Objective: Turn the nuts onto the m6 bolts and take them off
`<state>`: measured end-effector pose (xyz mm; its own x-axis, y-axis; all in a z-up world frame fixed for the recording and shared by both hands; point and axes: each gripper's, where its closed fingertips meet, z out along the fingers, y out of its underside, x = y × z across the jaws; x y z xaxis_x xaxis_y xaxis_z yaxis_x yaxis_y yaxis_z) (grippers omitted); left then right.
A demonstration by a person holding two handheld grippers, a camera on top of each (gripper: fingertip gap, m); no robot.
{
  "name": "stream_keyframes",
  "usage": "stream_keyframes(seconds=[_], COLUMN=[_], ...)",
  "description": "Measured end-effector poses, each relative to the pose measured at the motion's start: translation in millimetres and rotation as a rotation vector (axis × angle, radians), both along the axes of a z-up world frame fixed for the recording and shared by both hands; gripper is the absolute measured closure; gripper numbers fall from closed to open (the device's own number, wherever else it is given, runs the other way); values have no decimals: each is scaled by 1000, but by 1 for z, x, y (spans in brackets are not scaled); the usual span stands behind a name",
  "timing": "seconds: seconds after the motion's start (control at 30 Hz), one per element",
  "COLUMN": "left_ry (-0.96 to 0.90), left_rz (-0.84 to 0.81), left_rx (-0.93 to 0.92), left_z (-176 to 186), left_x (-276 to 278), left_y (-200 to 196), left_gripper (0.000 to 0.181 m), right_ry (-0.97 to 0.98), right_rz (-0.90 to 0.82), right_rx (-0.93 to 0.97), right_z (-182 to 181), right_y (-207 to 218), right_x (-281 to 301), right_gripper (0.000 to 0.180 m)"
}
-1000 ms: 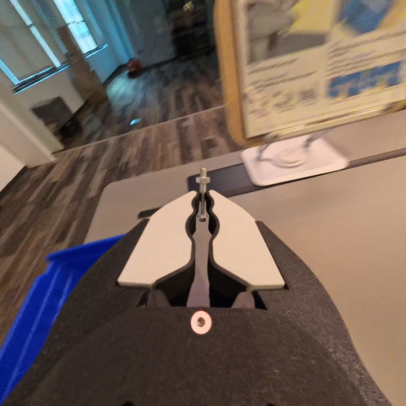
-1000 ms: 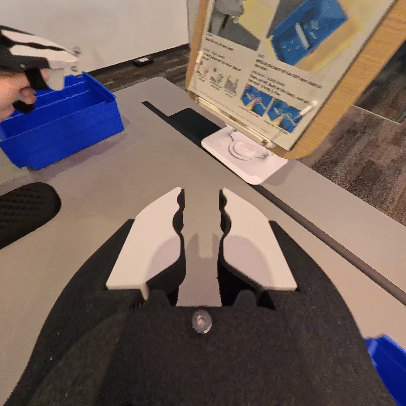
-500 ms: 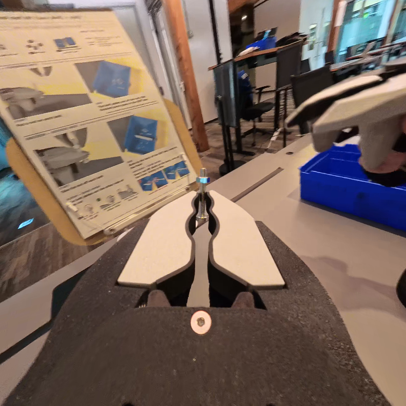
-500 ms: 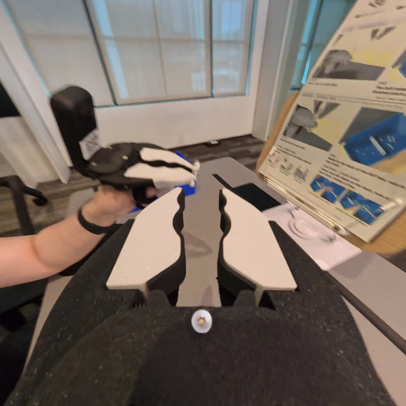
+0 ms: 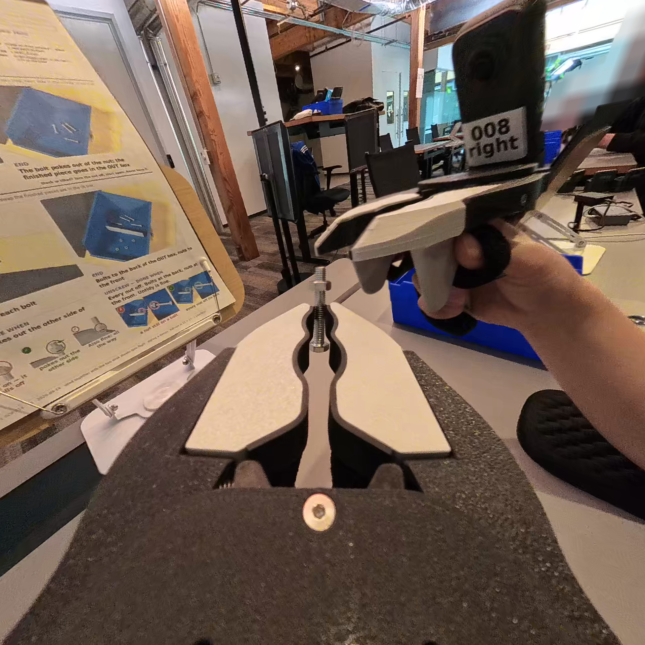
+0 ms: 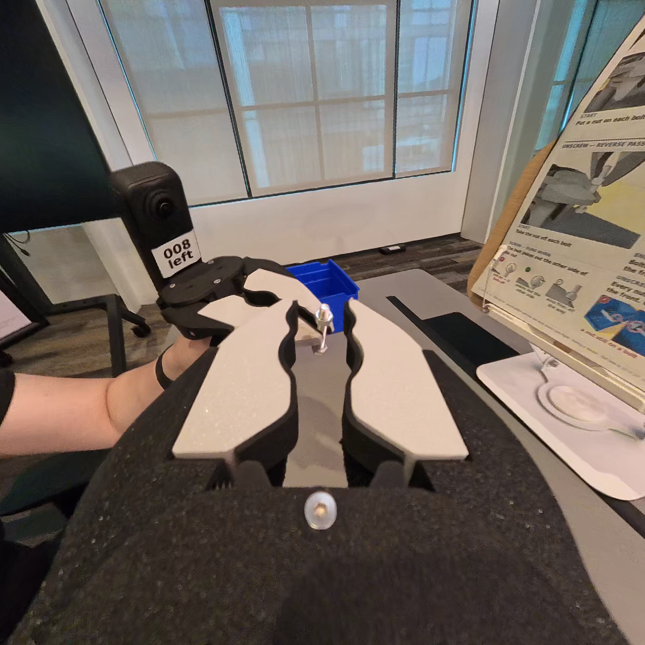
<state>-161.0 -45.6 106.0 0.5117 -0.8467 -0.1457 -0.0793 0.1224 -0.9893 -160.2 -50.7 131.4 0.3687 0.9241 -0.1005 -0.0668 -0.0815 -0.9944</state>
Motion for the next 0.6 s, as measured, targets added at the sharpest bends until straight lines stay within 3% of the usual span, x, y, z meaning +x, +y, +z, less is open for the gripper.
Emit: stream_keyframes(seconds=[0.27,0.53,0.6], left_ry=[1,-18,-28], left_rz=[-5,-75,-105], left_rx=[20,-54,-95], left_z=[4,2,2], left_x=[-1,-2,-4], left_y=[-5,-8,-8], left_gripper=[176,175,163], right_ry=[52,62,61], right_rz=[93,111,81], right_rx=[-75,-89,-90], right_z=[-8,-10,-9], right_y=[0,0,2], right_x=[-11,-10,-8], right_gripper=[170,171,171])
